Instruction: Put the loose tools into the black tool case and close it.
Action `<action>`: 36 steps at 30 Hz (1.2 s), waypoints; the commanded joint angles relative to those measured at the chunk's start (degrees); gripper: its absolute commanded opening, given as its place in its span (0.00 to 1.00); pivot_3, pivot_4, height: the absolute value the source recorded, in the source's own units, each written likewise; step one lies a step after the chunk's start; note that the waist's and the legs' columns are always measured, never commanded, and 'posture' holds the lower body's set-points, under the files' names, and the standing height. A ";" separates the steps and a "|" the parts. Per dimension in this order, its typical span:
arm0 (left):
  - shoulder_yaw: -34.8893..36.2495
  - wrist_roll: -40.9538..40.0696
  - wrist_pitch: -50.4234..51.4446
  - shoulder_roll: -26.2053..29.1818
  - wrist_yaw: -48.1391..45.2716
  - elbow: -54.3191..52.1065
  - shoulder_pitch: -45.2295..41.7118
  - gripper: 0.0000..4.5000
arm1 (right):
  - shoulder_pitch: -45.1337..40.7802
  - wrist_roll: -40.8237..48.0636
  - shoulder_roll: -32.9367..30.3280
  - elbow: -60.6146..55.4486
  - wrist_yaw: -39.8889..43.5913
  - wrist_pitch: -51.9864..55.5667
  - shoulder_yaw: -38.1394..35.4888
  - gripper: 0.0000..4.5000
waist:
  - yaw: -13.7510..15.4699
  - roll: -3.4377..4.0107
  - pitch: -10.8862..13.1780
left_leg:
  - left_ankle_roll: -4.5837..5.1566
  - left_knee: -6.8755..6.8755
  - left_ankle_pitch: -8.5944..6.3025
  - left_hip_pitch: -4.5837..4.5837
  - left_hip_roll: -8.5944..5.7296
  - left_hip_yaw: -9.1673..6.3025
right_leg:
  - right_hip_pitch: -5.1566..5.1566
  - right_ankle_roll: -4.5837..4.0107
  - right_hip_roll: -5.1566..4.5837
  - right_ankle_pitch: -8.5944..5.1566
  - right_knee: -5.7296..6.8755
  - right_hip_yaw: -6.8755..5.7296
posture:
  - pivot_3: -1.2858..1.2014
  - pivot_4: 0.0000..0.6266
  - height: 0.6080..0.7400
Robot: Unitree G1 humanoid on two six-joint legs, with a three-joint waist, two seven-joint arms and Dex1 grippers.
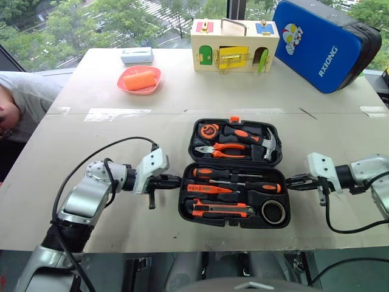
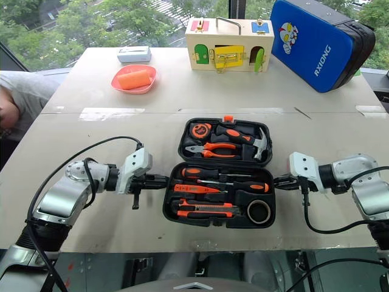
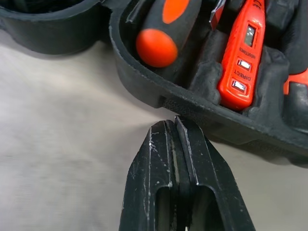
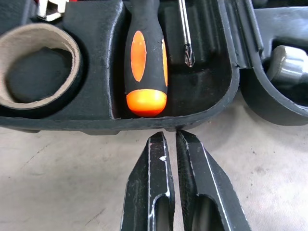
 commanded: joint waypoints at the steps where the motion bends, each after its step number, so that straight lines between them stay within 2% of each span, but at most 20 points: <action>1: -0.42 -3.80 1.61 -0.63 -0.09 -5.82 1.70 0.00 | 1.71 3.80 -0.44 -5.67 1.36 -0.35 -0.69 0.00 | 0.16 0.00 0.00 | 0.00 -0.01 0.00 0.00 0.00 0.00 | 0.00 0.00 0.00 0.00 -0.01 -0.01 | 0.52 0.24 0.96; 8: 2.72 -2.63 1.80 2.62 2.54 -4.82 5.37 0.00 | 5.20 -0.97 -3.76 -3.26 -1.49 -4.90 -3.55 0.00 | 0.31 0.00 -0.01 | 0.00 0.02 0.00 0.00 0.00 0.00 | 0.01 0.00 -0.01 0.00 0.01 0.01 | 0.52 0.24 0.96; 11: 6.06 -3.73 3.34 4.45 3.70 -2.97 6.62 0.00 | 6.65 1.38 -6.24 -1.84 -1.88 -1.75 -7.15 0.00 | 0.32 0.03 -0.01 | 0.00 0.01 0.00 0.03 0.00 0.01 | 0.02 0.00 0.00 0.00 0.02 0.01 | 0.52 0.24 0.96; 15: 13.20 -11.43 12.91 5.45 5.11 -1.04 5.41 0.30 | 7.72 8.61 -8.50 -3.17 -2.51 10.66 -12.51 0.27 | 0.30 0.03 -0.01 | 0.00 0.03 0.00 0.06 0.02 0.01 | 0.05 -0.01 -0.01 0.00 0.05 0.01 | 0.52 0.24 0.96; 19: 16.60 -17.53 27.34 4.58 10.38 2.43 -2.33 0.77 | 1.97 17.68 -5.75 -5.26 -9.63 30.17 -14.63 0.74 | 0.34 0.01 0.00 | 0.01 0.08 0.00 0.10 0.05 -0.02 | 0.10 -0.02 -0.01 0.01 0.12 -0.02 | 0.52 0.24 0.96; 21: 16.50 -18.88 33.76 2.83 13.98 5.15 -7.30 0.91 | -2.27 20.28 -3.47 -4.93 -14.13 38.32 -14.22 0.90 | 0.34 0.00 -0.02 | 0.01 0.12 0.00 0.11 0.02 -0.02 | 0.11 -0.03 -0.04 0.02 0.16 -0.02 | 0.52 0.24 0.96; 22: 16.26 -19.01 37.83 1.42 16.69 7.24 -10.45 0.94 | -5.28 22.25 -1.62 -3.99 -17.13 44.30 -14.21 0.99 | 0.34 0.00 -0.02 | 0.01 0.11 0.00 0.12 0.01 -0.02 | 0.11 -0.02 -0.03 0.02 0.16 -0.02 | 0.52 0.24 0.96; 25: 18.67 -19.62 49.18 -4.86 25.16 14.34 -20.41 0.94 | -12.66 25.48 4.44 -0.39 -25.28 56.81 -15.23 0.99 | 0.50 -0.05 -0.01 | 0.00 0.21 0.01 0.09 -0.04 -0.02 | 0.04 -0.02 -0.01 0.02 0.35 -0.04 | 0.52 0.24 0.96; 27: 20.51 -20.03 53.53 -9.01 29.22 17.31 -25.32 0.94 | -15.52 25.23 7.37 1.68 -29.28 60.29 -14.88 0.99 | 0.70 -0.20 -0.03 | -0.01 0.21 0.01 0.02 -0.07 -0.01 | -0.03 -0.02 0.00 0.01 0.41 -0.03 | 0.52 0.24 0.96; 33: 18.03 -18.99 53.17 -14.52 33.78 18.06 -29.07 0.94 | -20.15 21.16 12.68 7.14 -37.78 60.41 -12.59 0.99 | 0.14 -0.23 -0.05 | -0.04 0.20 0.03 -0.25 -0.13 0.17 | -0.51 -0.01 -0.03 0.01 0.61 0.14 | 0.52 0.24 0.96; 34: 17.88 -18.98 52.96 -15.08 34.13 18.39 -29.37 0.94 | -20.57 20.86 13.08 7.61 -38.29 60.27 -12.16 0.94 | -0.08 -0.23 -0.05 | -0.06 0.20 0.05 -0.26 -0.12 0.18 | -0.56 -0.02 -0.02 0.01 0.70 0.16 | 0.52 0.24 0.96; 36: 17.36 -18.72 52.33 -15.77 34.84 18.95 -29.57 0.82 | -20.96 20.27 13.48 7.85 -38.60 59.57 -11.02 0.79 | -0.24 -0.23 -0.05 | -0.12 0.20 0.08 -0.25 -0.12 0.18 | -0.56 -0.02 -0.02 0.01 0.71 0.17 | 0.52 0.24 0.96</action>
